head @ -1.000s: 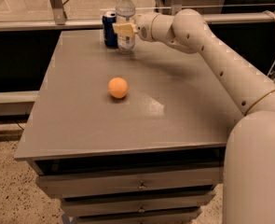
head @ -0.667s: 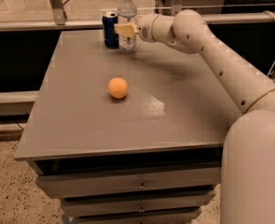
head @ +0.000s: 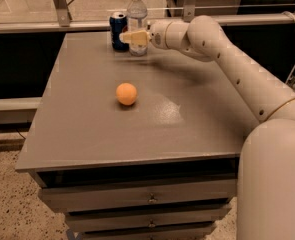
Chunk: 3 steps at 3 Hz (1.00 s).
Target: Move blue plastic bottle near pepsi can
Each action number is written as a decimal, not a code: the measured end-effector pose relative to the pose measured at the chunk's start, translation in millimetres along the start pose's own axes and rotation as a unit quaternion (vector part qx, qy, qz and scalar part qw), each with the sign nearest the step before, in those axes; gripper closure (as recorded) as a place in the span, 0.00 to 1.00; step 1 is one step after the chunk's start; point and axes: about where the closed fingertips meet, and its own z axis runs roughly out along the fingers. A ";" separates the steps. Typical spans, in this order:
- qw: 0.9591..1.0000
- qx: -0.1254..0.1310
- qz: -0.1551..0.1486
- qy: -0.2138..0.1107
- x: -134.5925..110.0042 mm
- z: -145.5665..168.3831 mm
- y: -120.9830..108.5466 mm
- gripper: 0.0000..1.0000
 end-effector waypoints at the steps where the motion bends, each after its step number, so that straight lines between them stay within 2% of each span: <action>1: 1.000 -0.010 -0.011 0.000 -5.9 -15.5 -3.4 0.00; 2: 0.996 -0.045 -0.071 -0.009 -40.5 -81.1 -11.4 0.00; 3: 0.988 -0.056 -0.139 -0.020 -77.2 -163.2 -21.3 0.00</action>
Offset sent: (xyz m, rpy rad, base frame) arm -0.0686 -0.1273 0.0931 -0.1368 -0.1911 0.2100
